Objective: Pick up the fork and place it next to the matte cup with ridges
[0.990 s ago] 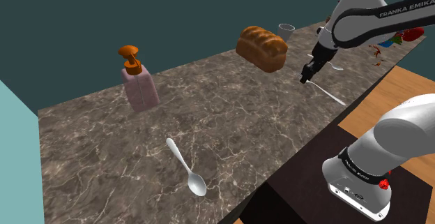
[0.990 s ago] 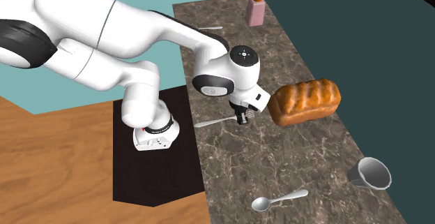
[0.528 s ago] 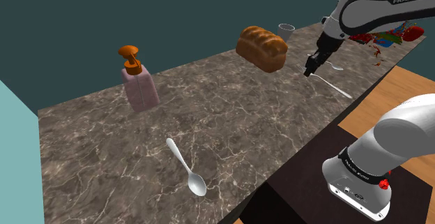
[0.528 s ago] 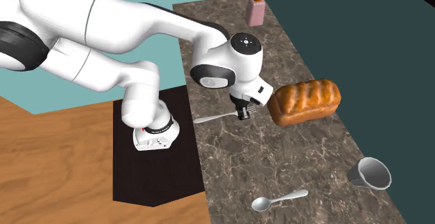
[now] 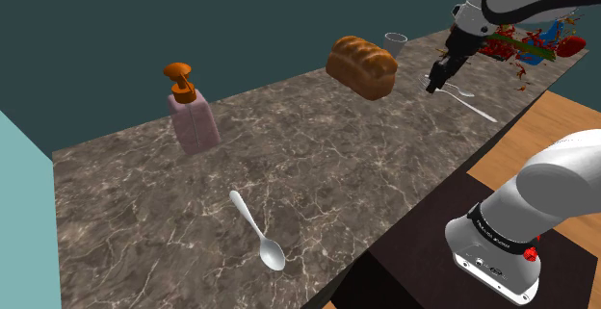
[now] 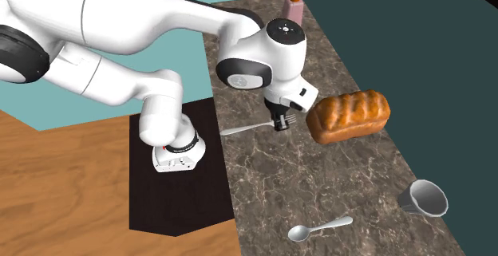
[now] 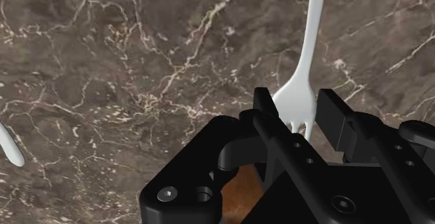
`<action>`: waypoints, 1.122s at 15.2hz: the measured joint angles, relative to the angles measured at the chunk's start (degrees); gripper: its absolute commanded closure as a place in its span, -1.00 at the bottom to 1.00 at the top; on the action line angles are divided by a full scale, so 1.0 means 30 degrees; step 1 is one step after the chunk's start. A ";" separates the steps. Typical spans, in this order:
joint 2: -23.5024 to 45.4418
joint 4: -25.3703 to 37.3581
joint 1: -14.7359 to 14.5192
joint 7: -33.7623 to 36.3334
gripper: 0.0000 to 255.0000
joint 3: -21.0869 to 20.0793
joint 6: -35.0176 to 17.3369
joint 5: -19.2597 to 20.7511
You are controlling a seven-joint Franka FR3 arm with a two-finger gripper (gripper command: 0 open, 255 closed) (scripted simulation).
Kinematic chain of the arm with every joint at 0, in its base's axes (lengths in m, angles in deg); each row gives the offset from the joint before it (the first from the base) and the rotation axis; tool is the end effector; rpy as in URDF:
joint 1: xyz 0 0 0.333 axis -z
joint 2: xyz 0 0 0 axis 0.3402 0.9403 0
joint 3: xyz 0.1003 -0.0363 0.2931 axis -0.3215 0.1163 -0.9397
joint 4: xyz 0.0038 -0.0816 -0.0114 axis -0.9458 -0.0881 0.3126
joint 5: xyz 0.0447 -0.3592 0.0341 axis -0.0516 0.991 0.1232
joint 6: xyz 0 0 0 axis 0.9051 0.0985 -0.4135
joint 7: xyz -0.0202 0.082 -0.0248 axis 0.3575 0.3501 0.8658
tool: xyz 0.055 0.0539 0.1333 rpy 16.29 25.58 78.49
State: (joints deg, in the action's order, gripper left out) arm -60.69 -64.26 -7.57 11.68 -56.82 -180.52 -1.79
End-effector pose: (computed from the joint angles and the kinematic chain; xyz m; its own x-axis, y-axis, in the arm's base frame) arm 0.2928 -0.1203 0.4121 0.9953 -0.0706 0.0660 -0.0695 -0.9974 -0.0188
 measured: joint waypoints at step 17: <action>0.6998 0.7418 -0.0426 -0.1849 1.00 0.1531 0.0427 -0.0648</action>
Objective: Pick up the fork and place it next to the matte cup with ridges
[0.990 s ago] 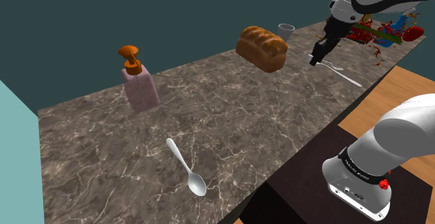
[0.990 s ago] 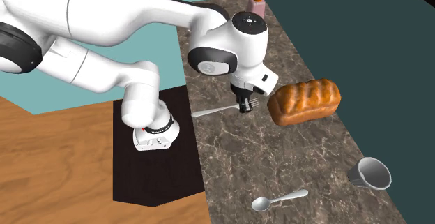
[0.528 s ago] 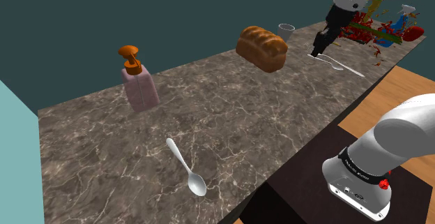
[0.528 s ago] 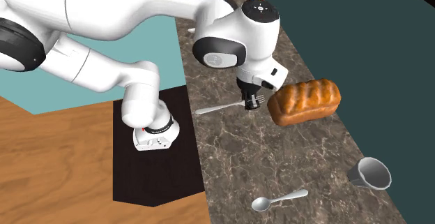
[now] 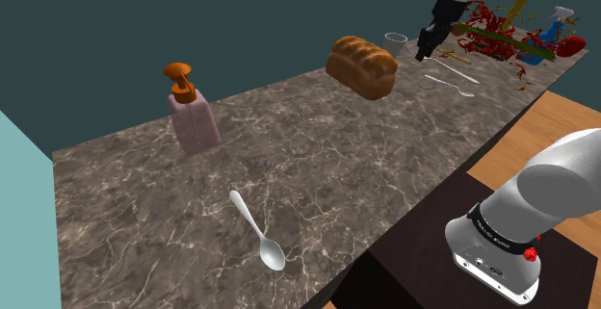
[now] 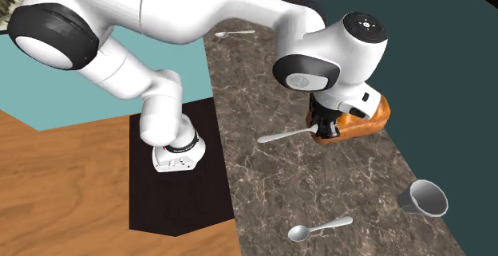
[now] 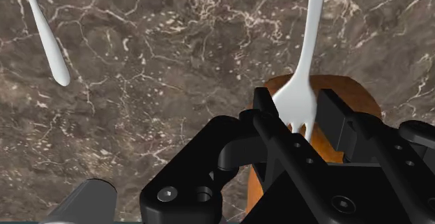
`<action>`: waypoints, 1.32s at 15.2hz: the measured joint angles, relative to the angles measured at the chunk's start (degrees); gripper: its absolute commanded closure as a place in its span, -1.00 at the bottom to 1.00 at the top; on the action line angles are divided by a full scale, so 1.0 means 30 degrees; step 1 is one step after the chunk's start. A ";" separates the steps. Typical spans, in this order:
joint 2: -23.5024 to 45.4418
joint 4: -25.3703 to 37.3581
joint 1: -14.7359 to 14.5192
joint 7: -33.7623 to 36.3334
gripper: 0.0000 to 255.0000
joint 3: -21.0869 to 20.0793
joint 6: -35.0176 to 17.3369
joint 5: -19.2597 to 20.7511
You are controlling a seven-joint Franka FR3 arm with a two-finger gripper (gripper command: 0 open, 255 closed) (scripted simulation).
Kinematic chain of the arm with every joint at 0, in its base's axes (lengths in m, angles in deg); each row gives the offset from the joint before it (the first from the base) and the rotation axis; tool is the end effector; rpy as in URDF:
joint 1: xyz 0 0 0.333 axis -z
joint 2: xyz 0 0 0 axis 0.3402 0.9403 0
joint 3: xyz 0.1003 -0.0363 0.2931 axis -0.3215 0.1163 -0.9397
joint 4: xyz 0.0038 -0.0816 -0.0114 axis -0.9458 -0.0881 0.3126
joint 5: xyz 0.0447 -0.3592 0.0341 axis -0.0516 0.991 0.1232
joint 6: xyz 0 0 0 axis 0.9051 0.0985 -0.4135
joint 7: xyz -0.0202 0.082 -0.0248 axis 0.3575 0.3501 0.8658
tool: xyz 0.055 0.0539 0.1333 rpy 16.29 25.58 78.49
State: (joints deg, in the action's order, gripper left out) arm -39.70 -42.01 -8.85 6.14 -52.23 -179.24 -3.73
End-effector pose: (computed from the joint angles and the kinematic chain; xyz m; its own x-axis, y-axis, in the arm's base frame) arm 0.3876 -0.1892 0.4495 0.9953 -0.0710 0.0656 -0.0698 -0.9974 -0.0197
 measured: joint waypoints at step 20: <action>1.2933 1.4114 0.1292 -0.3961 1.00 0.1517 0.1855 -0.3908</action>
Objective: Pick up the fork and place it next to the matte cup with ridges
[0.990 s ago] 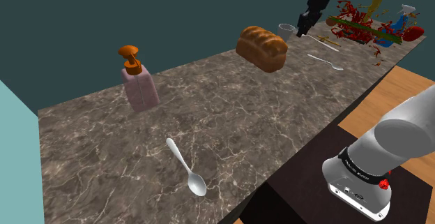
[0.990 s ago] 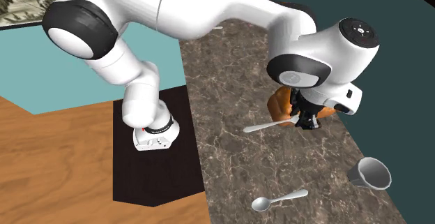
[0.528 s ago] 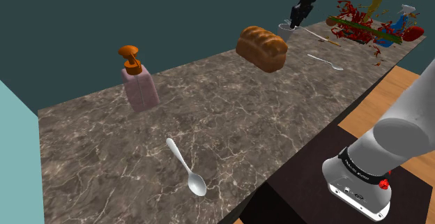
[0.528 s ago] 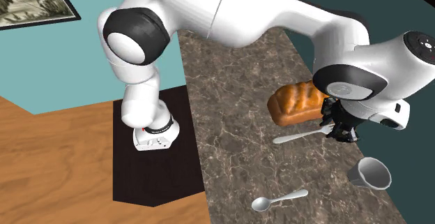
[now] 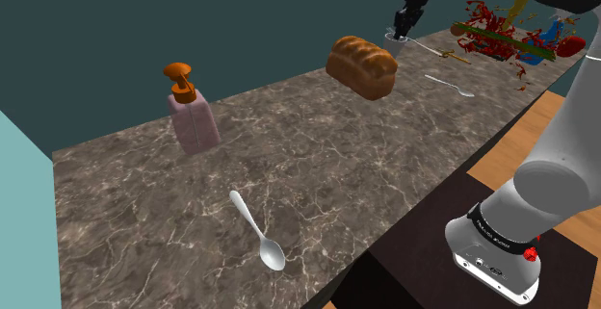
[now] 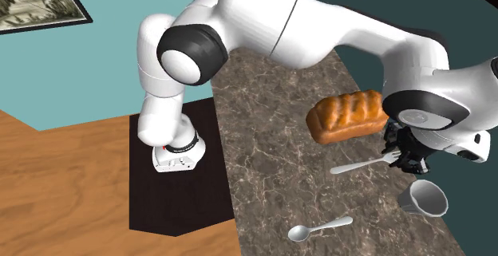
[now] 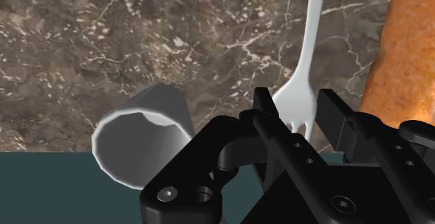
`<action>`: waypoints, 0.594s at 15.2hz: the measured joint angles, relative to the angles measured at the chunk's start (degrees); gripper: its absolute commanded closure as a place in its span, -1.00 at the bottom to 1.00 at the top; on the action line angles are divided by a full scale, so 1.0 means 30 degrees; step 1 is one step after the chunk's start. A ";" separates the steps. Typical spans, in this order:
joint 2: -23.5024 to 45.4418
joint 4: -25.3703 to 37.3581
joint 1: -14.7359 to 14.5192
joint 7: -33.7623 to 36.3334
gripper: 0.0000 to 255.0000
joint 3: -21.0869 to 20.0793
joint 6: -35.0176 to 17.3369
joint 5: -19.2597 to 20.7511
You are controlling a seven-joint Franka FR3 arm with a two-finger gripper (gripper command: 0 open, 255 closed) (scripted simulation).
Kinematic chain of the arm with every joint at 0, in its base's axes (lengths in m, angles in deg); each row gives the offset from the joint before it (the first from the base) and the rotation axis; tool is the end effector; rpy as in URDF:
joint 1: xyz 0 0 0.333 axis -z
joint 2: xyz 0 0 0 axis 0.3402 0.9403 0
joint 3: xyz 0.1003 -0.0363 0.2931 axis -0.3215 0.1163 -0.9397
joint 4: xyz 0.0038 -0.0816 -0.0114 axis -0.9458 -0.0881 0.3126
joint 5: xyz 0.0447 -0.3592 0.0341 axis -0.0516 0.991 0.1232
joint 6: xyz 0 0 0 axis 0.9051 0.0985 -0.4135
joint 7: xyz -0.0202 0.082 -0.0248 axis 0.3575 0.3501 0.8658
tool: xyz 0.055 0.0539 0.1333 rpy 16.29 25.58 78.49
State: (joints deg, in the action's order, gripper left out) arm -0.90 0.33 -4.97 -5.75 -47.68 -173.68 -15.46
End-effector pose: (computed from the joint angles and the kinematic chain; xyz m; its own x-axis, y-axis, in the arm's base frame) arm 0.5502 -0.3157 0.4286 0.9954 -0.0708 0.0650 -0.0697 -0.9974 -0.0192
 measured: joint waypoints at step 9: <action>0.0523 -0.1545 -0.0014 -0.0244 1.00 -0.0111 -0.2028 -0.0266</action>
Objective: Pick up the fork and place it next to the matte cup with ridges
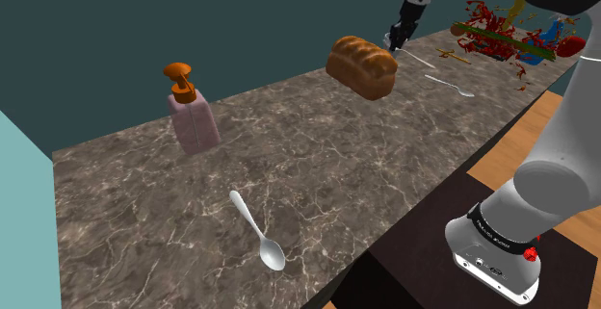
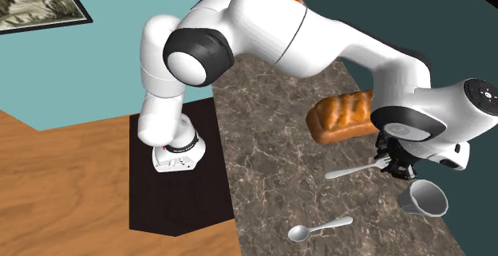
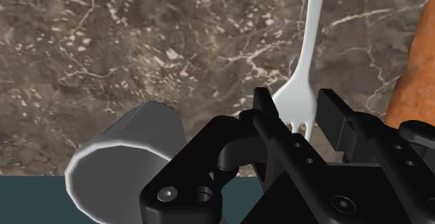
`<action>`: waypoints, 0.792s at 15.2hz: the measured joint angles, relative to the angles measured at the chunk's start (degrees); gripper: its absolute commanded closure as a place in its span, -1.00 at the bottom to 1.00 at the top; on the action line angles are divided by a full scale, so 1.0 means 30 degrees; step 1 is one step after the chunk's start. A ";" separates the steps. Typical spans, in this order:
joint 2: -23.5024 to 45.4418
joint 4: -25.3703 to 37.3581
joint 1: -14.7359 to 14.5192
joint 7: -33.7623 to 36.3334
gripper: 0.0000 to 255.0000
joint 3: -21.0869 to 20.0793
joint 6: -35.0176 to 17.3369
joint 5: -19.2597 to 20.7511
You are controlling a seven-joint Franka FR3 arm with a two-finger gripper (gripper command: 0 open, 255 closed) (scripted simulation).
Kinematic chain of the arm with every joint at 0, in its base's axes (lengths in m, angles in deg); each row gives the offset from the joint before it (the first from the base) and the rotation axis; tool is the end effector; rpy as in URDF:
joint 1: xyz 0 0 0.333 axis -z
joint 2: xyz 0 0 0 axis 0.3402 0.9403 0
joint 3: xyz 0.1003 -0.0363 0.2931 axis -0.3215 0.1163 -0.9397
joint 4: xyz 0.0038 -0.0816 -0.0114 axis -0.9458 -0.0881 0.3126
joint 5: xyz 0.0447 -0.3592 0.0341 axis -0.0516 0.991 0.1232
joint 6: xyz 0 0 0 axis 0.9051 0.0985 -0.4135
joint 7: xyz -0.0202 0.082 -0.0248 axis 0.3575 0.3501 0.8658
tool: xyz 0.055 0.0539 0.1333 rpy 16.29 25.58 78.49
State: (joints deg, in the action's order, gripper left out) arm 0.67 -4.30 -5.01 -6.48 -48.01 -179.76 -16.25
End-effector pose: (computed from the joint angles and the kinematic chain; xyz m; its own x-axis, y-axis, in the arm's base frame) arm 0.5523 -0.3164 0.3849 0.9954 -0.0707 0.0648 -0.0696 -0.9974 -0.0193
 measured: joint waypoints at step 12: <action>0.1090 -0.1603 0.0093 -0.0445 1.00 -0.0225 -0.2630 -0.0532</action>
State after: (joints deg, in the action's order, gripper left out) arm 3.94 -9.11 -4.73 -7.82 -48.69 -187.65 -17.85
